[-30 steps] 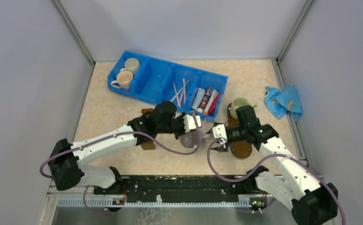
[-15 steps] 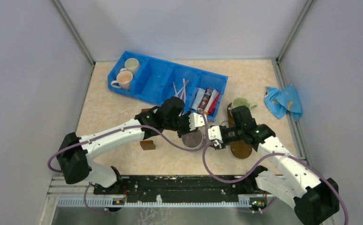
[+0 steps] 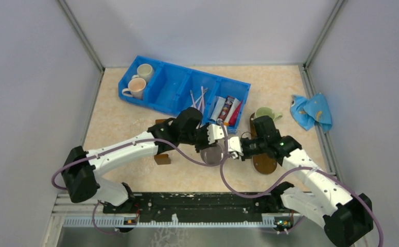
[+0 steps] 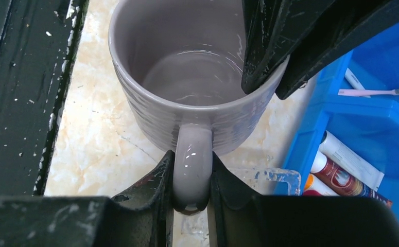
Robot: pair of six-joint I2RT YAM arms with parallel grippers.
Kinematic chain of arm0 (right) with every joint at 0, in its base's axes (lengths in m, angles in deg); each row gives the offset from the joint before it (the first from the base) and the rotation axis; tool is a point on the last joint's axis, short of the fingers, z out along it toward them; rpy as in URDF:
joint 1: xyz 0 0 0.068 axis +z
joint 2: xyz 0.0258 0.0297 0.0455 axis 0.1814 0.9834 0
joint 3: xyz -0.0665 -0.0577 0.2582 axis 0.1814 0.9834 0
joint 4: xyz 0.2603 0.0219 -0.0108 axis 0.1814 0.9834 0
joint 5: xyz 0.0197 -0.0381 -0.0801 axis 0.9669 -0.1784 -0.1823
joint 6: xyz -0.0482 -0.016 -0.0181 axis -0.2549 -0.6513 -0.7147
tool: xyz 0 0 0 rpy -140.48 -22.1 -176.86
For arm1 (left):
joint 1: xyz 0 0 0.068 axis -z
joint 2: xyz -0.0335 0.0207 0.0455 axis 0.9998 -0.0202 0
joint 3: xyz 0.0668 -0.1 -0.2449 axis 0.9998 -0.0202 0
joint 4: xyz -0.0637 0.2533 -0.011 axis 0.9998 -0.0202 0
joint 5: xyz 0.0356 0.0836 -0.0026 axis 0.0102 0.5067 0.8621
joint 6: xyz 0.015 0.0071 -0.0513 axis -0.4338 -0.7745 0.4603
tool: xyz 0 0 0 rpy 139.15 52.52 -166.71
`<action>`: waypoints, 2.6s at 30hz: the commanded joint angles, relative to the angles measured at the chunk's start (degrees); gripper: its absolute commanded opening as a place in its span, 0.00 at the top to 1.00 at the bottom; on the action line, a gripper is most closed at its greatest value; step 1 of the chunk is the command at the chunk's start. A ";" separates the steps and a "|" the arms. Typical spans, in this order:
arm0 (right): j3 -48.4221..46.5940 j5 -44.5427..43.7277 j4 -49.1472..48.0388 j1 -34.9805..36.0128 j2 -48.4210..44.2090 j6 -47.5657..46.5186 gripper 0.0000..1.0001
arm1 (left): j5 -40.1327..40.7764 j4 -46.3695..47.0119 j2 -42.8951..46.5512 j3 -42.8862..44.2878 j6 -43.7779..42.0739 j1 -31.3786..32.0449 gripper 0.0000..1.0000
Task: Prepare toiletry sets of a toothbrush and toothpaste on the tray
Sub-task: Place the cup on the tray.
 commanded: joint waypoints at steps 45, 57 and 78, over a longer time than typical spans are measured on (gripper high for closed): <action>-4.82 5.19 -0.01 -2.49 -1.91 4.87 1.00 | 18.92 -4.88 7.75 -6.99 60.42 3.76 0.49; -3.95 5.16 0.99 -1.49 -1.72 2.98 1.00 | 20.27 -7.95 6.10 -3.69 57.03 3.76 1.00; -4.63 -2.85 0.81 4.20 0.38 4.92 0.63 | 21.12 -19.61 -2.88 10.37 49.50 3.76 1.00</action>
